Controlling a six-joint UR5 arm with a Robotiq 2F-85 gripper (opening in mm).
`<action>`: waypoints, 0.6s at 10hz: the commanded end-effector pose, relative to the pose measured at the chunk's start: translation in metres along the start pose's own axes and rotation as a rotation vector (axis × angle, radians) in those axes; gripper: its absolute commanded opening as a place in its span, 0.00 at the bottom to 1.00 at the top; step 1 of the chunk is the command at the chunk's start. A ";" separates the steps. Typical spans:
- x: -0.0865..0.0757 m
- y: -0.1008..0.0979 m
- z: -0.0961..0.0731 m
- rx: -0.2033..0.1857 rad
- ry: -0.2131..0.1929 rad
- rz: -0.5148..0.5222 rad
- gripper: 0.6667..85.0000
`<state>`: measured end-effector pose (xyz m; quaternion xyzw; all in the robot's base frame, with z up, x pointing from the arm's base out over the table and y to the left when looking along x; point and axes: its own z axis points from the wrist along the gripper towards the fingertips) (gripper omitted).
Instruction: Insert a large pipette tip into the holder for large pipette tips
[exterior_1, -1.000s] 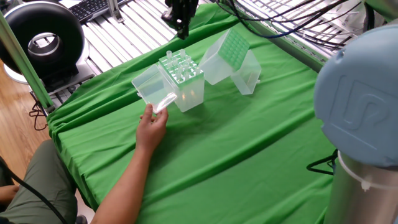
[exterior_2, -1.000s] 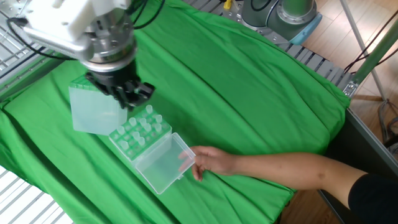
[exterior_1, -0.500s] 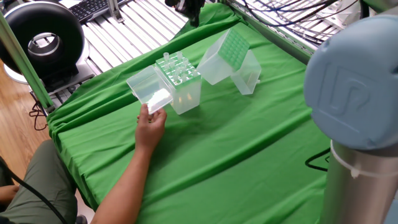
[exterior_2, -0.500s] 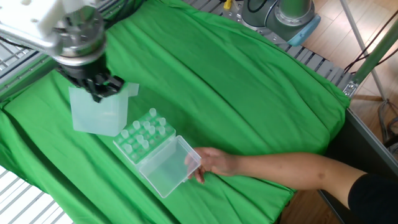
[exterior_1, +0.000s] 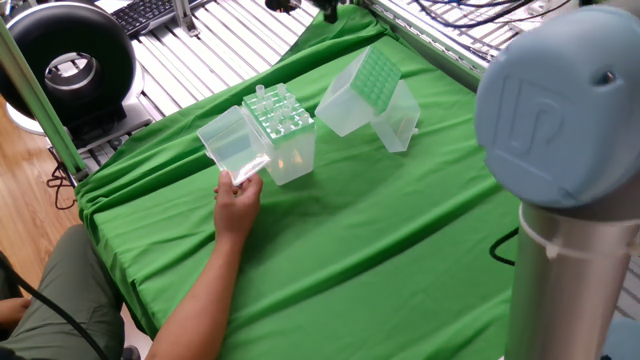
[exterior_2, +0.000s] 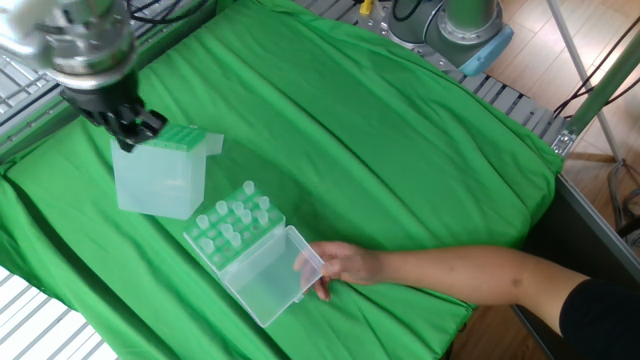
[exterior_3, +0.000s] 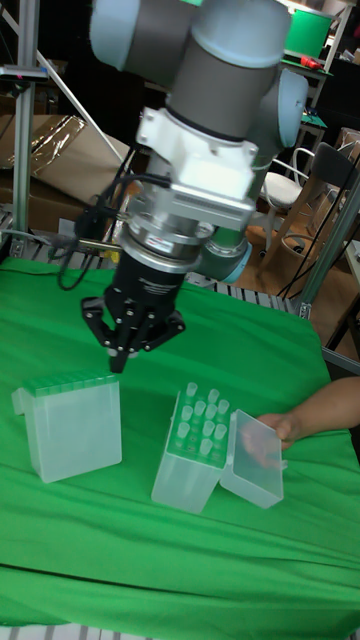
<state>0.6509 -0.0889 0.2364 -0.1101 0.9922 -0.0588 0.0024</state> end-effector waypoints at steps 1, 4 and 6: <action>0.012 -0.029 0.001 -0.009 0.018 0.047 0.00; 0.017 -0.036 0.015 -0.012 0.010 0.057 0.00; 0.019 -0.040 0.016 0.004 0.016 0.047 0.00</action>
